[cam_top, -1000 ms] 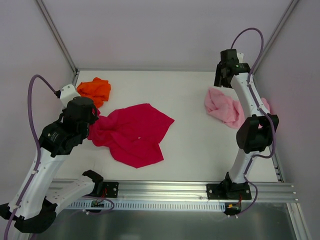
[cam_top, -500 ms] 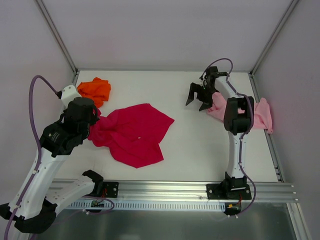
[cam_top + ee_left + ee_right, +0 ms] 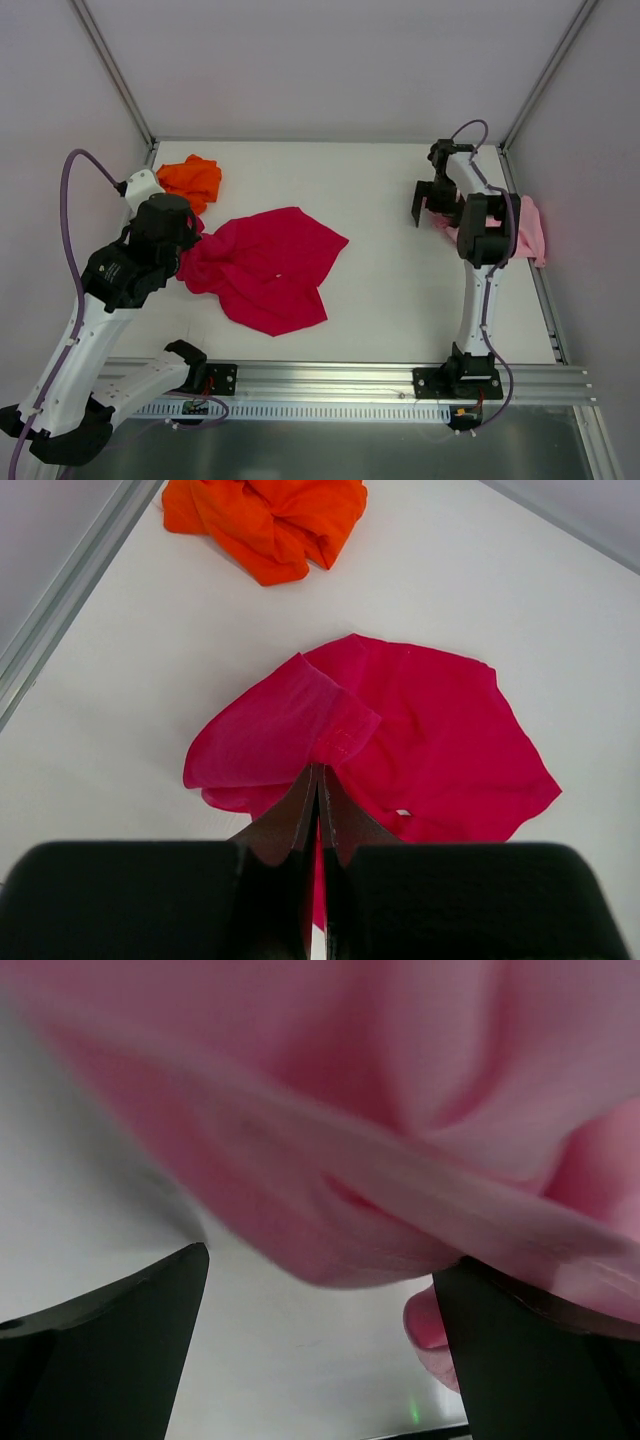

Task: Fold and stack the t-shirts

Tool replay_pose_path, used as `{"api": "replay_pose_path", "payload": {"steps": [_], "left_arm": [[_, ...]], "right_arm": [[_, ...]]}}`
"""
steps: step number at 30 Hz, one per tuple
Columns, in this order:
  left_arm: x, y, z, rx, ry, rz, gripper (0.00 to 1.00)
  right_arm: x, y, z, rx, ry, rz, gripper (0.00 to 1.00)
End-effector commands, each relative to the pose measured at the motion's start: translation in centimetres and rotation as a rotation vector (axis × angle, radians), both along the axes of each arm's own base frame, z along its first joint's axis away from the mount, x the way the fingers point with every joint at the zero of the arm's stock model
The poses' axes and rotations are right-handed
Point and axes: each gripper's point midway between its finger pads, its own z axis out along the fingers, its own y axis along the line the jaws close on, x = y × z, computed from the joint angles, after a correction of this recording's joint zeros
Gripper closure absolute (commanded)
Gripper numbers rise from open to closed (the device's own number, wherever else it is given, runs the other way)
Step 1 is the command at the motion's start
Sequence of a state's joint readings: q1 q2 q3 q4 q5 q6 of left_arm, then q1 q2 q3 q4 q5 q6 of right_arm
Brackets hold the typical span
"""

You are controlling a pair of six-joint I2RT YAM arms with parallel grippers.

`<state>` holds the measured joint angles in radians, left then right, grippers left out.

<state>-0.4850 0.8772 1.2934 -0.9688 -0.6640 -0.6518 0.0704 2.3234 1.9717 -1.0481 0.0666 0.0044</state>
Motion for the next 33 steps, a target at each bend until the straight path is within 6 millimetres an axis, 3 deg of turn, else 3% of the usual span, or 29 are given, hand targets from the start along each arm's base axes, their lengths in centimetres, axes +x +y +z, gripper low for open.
{"api": "replay_pose_path", "payload": {"steps": [1,2,5,6,9,10,12,14,15,16,17,18,19,20,21,22,24,26,27,29,30,31,33], "left_arm": [[0.4,-0.6,0.4,-0.029,-0.024,-0.008,1.0],[0.4,-0.6,0.4,-0.03,-0.024,-0.009,1.0],[0.6,-0.8,0.3,-0.029,-0.023,-0.015,1.0],[0.6,-0.9,0.3,-0.027,-0.02,-0.019,1.0],[0.7,-1.0,0.5,-0.026,-0.023,-0.028,1.0],[0.7,-0.9,0.5,-0.021,-0.02,-0.029,1.0],[0.8,-1.1,0.4,-0.02,-0.017,-0.036,1.0],[0.9,-1.3,0.1,-0.026,-0.012,-0.043,1.0],[0.9,-1.4,0.0,-0.026,-0.009,-0.048,1.0],[1.1,-1.6,-0.3,-0.03,-0.005,-0.052,1.0],[1.2,-2.0,-0.5,-0.038,0.002,-0.064,1.0],[1.4,-2.2,-0.5,-0.043,-0.002,-0.07,1.0],[1.6,-2.3,-0.6,-0.042,0.004,-0.072,1.0],[1.6,-2.5,-0.7,-0.046,0.007,-0.079,1.0],[1.8,-2.6,-0.6,-0.046,0.002,-0.08,1.0],[1.8,-2.6,-0.7,-0.044,0.002,-0.085,1.0],[2.0,-2.7,-0.7,-0.041,-0.002,-0.086,1.0],[2.1,-2.8,-0.8,-0.041,0.001,-0.089,1.0],[2.1,-2.8,-0.8,-0.043,0.001,-0.089,1.0],[2.2,-3.0,-1.0,-0.047,0.004,-0.095,1.0],[2.2,-3.0,-1.1,-0.046,0.005,-0.094,1.0],[2.4,-3.1,-1.2,-0.047,0.005,-0.093,1.0],[2.6,-3.2,-1.2,-0.05,0.003,-0.093,1.0]], "right_arm": [[-2.1,-8.1,3.0,-0.318,0.046,-0.124,0.0],[-2.2,-8.8,3.8,-0.356,0.033,-0.146,0.0],[-3.7,-13.4,5.5,-0.495,0.051,-0.242,0.0],[-4.7,-15.4,6.1,-0.547,0.074,-0.278,0.0],[-7.0,-18.3,6.8,-0.621,0.125,-0.371,0.0],[-8.0,-20.6,7.8,-0.711,0.139,-0.417,0.0],[-9.3,-22.4,8.8,-0.793,0.151,-0.46,0.0],[-8.1,-22.1,8.9,-0.715,0.073,-0.451,0.0],[-7.3,-19.0,6.5,-0.497,0.047,-0.432,0.0],[-6.5,-17.7,6.4,-0.42,-0.005,-0.425,0.0],[-3.1,-14.2,7.6,-0.24,-0.186,-0.391,0.0],[-2.7,-12.4,7.4,-0.175,-0.219,-0.331,0.0],[-1.6,-11.0,8.3,-0.127,-0.271,-0.296,0.0],[-0.4,-8.1,9.2,-0.059,-0.309,-0.222,0.0],[1.2,-7.0,11.3,-0.037,-0.364,-0.166,0.0],[1.4,-5.1,12.1,-0.011,-0.362,-0.12,0.0],[2.6,-3.6,15.1,0.004,-0.431,-0.032,0.0],[2.8,-2.6,17.0,0.037,-0.476,-0.014,0.0],[2.8,-1.2,18.3,0.07,-0.509,-0.016,0.0],[2.3,2.2,19.0,0.201,-0.501,0.02,0.0],[2.0,3.7,18.1,0.254,-0.456,0.029,0.0],[0.6,6.6,17.7,0.309,-0.396,0.072,0.0],[-1.1,9.2,16.8,0.307,-0.358,0.16,0.0]]}}
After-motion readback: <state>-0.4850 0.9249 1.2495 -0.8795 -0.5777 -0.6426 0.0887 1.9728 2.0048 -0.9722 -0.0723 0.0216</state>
